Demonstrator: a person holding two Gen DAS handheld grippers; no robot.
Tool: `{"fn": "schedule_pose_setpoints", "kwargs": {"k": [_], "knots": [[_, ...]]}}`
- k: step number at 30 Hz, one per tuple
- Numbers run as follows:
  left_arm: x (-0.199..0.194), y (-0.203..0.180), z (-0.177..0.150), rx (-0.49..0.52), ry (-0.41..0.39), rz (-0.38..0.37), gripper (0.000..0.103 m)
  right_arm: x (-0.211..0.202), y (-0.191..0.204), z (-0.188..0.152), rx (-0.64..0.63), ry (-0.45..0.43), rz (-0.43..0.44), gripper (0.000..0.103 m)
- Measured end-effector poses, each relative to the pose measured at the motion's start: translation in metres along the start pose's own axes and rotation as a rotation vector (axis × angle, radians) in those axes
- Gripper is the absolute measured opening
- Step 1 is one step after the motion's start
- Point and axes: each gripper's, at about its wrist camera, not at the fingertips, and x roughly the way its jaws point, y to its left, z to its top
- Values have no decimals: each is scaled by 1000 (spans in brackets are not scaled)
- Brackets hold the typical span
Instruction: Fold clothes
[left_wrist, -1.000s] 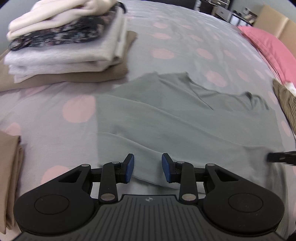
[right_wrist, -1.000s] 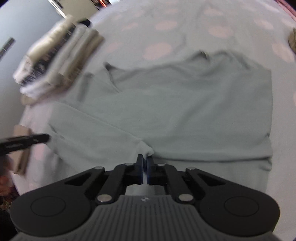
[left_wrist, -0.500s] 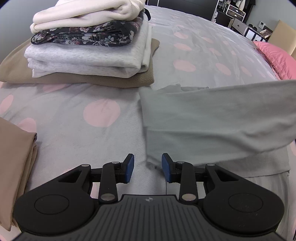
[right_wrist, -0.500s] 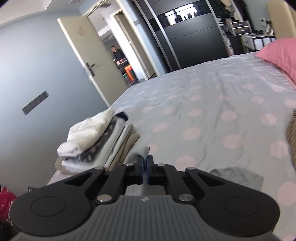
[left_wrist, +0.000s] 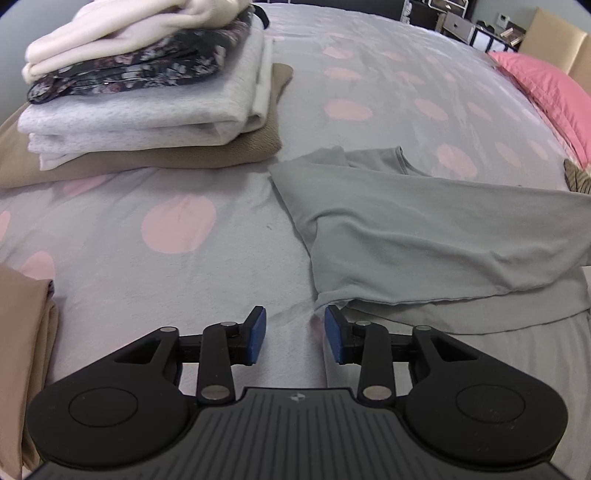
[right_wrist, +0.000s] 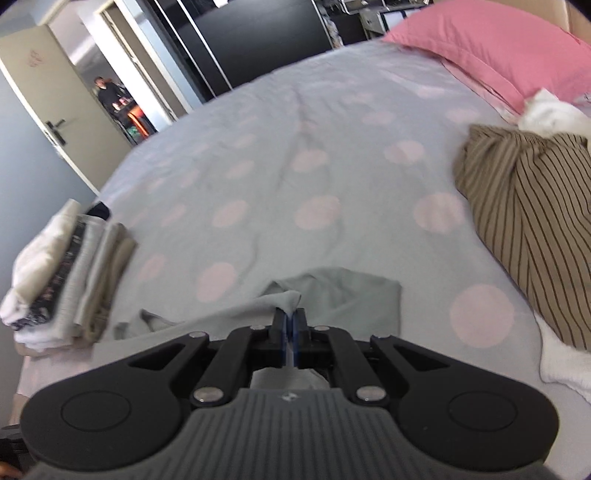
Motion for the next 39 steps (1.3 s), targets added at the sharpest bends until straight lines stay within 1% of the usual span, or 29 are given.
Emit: {"fn": "schedule_pose_setpoints", "kwargs": {"k": [3, 6, 7, 8, 10, 14, 18, 21, 22, 23, 25, 31, 33, 36, 39], "knots": [[1, -4, 4, -7, -5, -10, 40, 15, -10, -4, 3, 25, -23, 7], [-2, -6, 10, -20, -26, -26, 42, 21, -19, -7, 22, 36, -42, 16], [-2, -7, 12, -19, -34, -29, 44, 20, -22, -8, 24, 36, -49, 25], [-2, -8, 14, -19, -38, -29, 44, 20, -24, -9, 26, 36, -54, 28], [1, -10, 17, -20, -37, -22, 44, 21, -29, -12, 30, 46, -60, 28], [11, -10, 23, -57, -30, -26, 44, 37, -36, -24, 49, 111, -54, 28], [14, -10, 27, -75, -28, -22, 44, 56, -42, -30, 84, 158, -91, 28], [14, -10, 29, -79, -29, -24, 44, 65, -46, -33, 125, 183, -80, 28], [15, -10, 29, -80, -28, -25, 44, 65, -45, -34, 131, 188, -78, 21], [16, -10, 30, -82, -26, -25, 44, 64, -45, -35, 133, 192, -77, 15], [17, -9, 30, -86, -24, -21, 44, 57, -41, -33, 124, 175, -87, 9], [16, -6, 30, -100, -30, -23, 44, 7, -26, -23, 89, 98, -20, 7], [17, -5, 29, -103, -24, -26, 44, -8, -27, -24, 75, 89, -16, 7], [20, -5, 27, -111, -8, -34, 45, -8, -38, -32, 61, 111, -61, 7], [22, -4, 26, -126, 6, -49, 50, 5, -55, -43, 84, 160, -103, 7]]}}
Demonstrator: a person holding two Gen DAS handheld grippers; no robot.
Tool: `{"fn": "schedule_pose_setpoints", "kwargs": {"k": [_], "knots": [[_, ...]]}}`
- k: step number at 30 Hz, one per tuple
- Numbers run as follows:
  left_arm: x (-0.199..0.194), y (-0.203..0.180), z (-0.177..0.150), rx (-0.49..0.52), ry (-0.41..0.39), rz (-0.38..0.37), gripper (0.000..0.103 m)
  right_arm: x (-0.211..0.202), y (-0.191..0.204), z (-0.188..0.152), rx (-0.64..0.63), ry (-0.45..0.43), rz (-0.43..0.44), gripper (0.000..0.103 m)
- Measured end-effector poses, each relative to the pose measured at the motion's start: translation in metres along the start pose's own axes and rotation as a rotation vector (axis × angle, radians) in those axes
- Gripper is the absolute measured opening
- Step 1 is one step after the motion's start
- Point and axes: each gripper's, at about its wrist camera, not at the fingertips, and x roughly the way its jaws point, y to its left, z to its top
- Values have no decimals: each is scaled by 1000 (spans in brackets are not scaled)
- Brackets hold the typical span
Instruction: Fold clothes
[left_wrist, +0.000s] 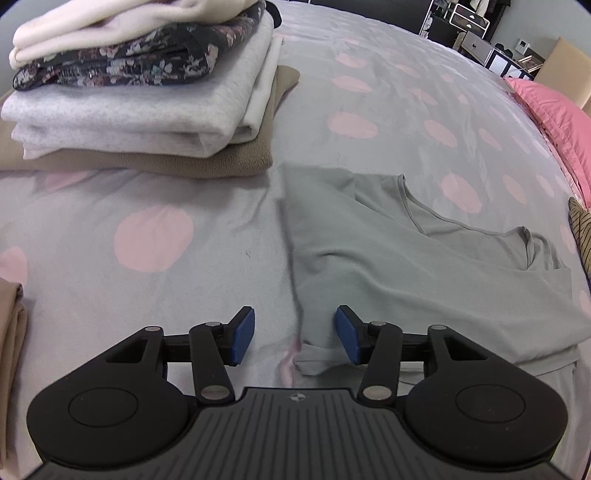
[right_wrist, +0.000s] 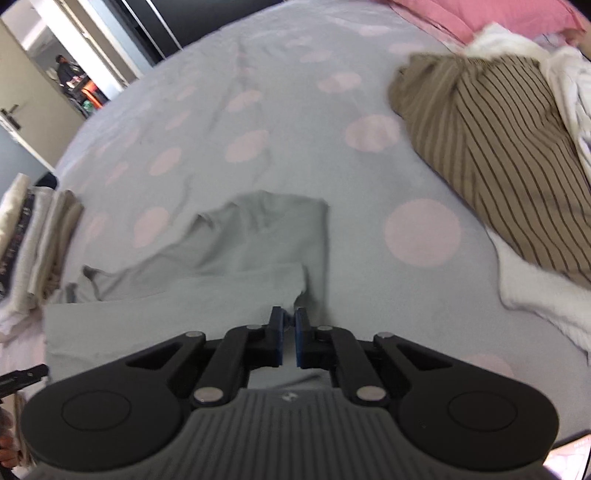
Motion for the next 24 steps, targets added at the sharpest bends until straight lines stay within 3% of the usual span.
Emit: {"fn": "schedule_pose_setpoints", "kwargs": {"k": [4, 6, 8, 10, 13, 19, 21, 24], "knots": [[6, -1, -2, -7, 20, -11, 52, 19, -8, -11, 0, 44, 3, 7], [12, -2, -4, 2, 37, -9, 46, 25, -9, -14, -1, 54, -4, 7], [18, -1, -7, -3, 61, -12, 14, 27, -9, -14, 1, 59, -6, 8], [22, 0, -9, -10, 84, -7, 13, 26, -8, -12, 1, 63, -7, 9], [20, 7, -7, -35, 106, 30, 14, 23, -5, -11, -21, 56, -33, 20], [-3, 5, 5, 15, 29, 105, 20, 7, -5, 0, -61, -21, -80, 21], [-10, 0, 17, 54, 0, 93, 25, 6, -5, 6, -56, -37, -75, 24], [-12, -13, 41, 131, -53, 82, 48, 11, -1, 16, -68, -52, -56, 24]]}}
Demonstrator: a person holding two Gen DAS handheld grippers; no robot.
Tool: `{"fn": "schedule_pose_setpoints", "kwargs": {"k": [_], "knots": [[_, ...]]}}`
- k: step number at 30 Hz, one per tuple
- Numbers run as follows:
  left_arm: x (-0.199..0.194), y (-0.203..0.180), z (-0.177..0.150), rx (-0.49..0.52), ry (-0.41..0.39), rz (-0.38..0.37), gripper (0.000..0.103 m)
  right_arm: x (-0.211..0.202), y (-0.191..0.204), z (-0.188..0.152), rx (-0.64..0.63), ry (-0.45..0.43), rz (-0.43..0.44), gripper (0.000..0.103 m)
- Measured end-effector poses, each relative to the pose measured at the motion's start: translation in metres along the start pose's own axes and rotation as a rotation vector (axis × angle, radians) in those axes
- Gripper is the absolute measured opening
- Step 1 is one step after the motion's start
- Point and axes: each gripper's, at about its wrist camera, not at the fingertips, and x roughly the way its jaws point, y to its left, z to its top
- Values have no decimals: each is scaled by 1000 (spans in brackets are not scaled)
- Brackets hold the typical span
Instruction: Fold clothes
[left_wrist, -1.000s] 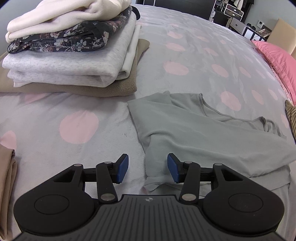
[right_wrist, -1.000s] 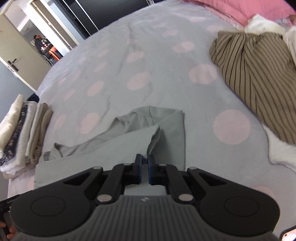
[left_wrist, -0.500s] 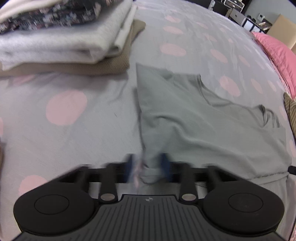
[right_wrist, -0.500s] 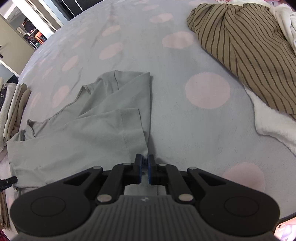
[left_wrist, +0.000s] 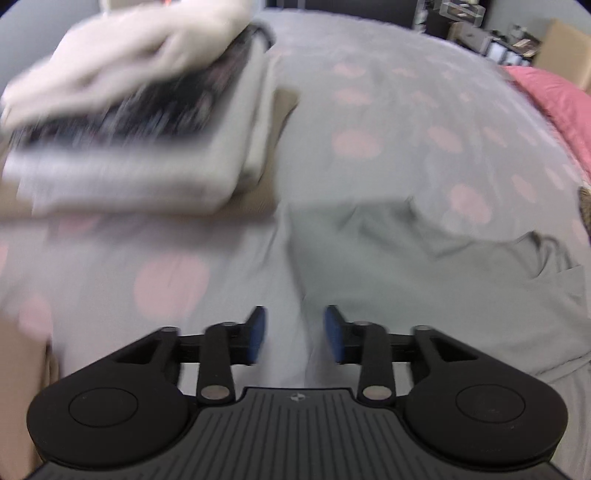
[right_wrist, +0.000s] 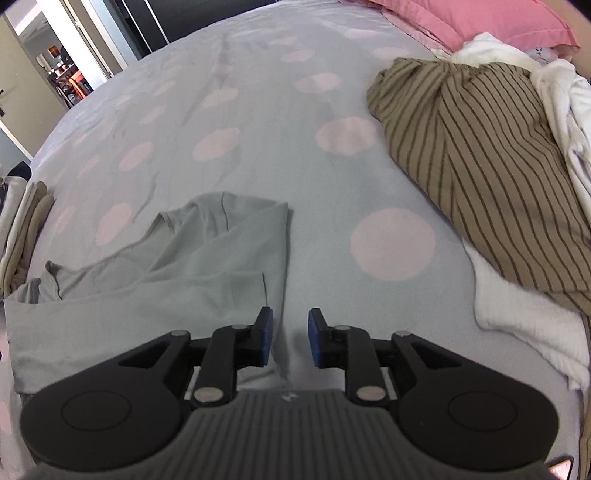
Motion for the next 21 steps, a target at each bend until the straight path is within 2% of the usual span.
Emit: {"fn": "schedule_pose_setpoints", "kwargs": {"k": [1, 5, 9, 11, 14, 15, 16, 17, 19, 21], "knots": [[2, -5, 9, 29, -20, 15, 53, 2, 3, 3, -7, -3, 8, 24], [22, -22, 48, 144, -34, 36, 53, 12, 18, 13, -60, -5, 60, 27], [51, -35, 69, 254, 10, 37, 53, 24, 24, 26, -99, -10, 90, 32], [66, -38, 73, 293, 46, 19, 53, 31, 22, 35, -102, -14, 89, 36], [85, -37, 72, 336, 104, 16, 50, 42, 17, 49, -86, -31, 86, 37], [90, -36, 71, 347, 119, 18, 47, 45, 15, 53, -74, -32, 89, 37], [94, -34, 71, 348, 134, 18, 36, 49, 13, 55, -62, -29, 99, 37], [97, -31, 71, 343, 153, 8, 21, 53, 13, 57, -54, -24, 110, 37], [103, -26, 72, 330, 190, -11, 4, 61, 16, 56, -66, -3, 119, 37], [107, -23, 74, 337, 207, 22, 1, 68, 21, 54, -98, 17, 116, 37]]}}
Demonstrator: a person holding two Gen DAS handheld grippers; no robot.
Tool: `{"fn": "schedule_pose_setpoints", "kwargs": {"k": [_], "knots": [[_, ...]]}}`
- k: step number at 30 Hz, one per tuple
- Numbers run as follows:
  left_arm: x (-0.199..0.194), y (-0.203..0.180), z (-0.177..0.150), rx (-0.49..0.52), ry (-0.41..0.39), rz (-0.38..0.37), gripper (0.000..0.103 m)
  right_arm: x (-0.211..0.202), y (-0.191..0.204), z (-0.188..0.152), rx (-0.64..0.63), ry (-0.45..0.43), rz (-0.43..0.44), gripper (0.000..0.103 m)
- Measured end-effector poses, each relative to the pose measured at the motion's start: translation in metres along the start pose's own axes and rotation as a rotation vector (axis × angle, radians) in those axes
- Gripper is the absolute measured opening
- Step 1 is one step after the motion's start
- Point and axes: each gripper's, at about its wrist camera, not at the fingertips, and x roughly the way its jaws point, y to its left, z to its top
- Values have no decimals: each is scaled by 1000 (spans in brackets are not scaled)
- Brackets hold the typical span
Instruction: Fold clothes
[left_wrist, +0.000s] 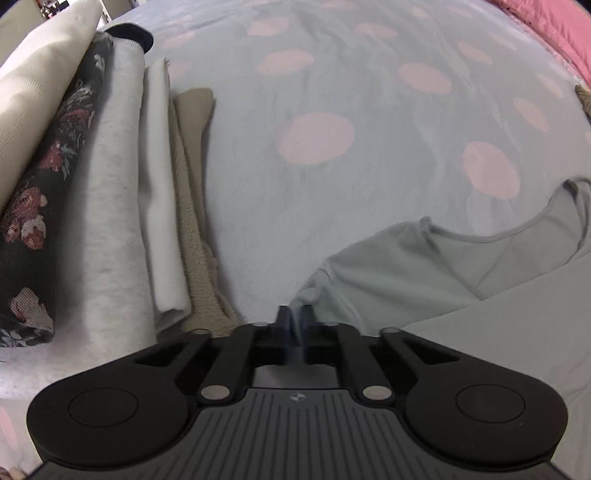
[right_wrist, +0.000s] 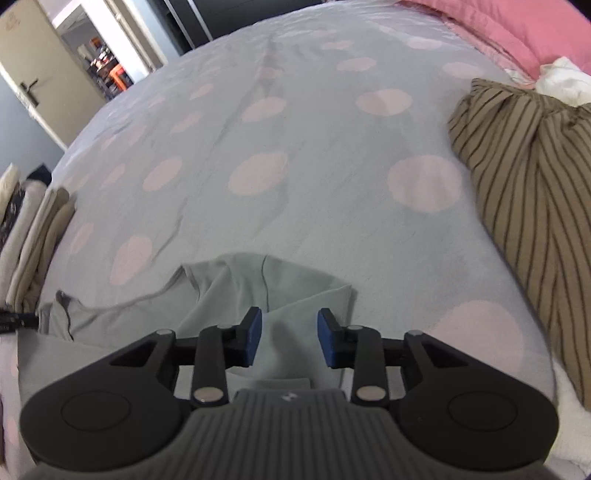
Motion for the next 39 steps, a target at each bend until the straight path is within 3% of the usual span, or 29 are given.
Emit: {"fn": "schedule_pose_setpoints", "kwargs": {"k": [2, 6, 9, 13, 15, 17, 20, 23, 26, 29, 33, 35, 37, 39], "knots": [[4, 1, 3, 3, 32, 60, 0, 7, 3, -3, -25, 15, -9, 37], [11, 5, 9, -40, 71, 71, 0, 13, 2, -7, -37, 23, -15, 37], [18, -2, 16, -53, 88, 120, 1, 12, 2, -7, -41, 22, -21, 37], [12, -18, 16, 14, 26, 219, 1, 2, 7, -9, -63, 12, -49, 37], [3, -22, 12, 31, -22, 234, 8, -6, 10, -10, -84, -8, -51, 37], [-13, -21, 6, 33, -69, 206, 24, -14, 13, -9, -92, -22, -38, 37], [-37, -22, -7, 42, -129, 190, 24, -22, 14, -8, -71, -27, -6, 37], [-56, -20, -19, 6, -151, 120, 23, -25, 22, -14, -89, -4, 35, 32], [-63, -18, -36, -40, -151, 18, 17, -28, 32, -25, -136, 19, 58, 23], [-59, -18, -54, -48, -125, -45, 16, -25, 39, -36, -188, 48, 39, 17], [-39, -20, -70, -54, -83, -35, 16, -12, 33, -44, -209, 75, -35, 18], [-30, -19, -76, -67, -66, -29, 16, -6, 24, -44, -197, 72, -39, 24], [-28, -14, -82, -94, -65, -34, 18, -4, 19, -40, -171, 62, -40, 24], [-27, -8, -86, -124, -61, -35, 18, -9, 21, -35, -174, 23, -99, 24]]}}
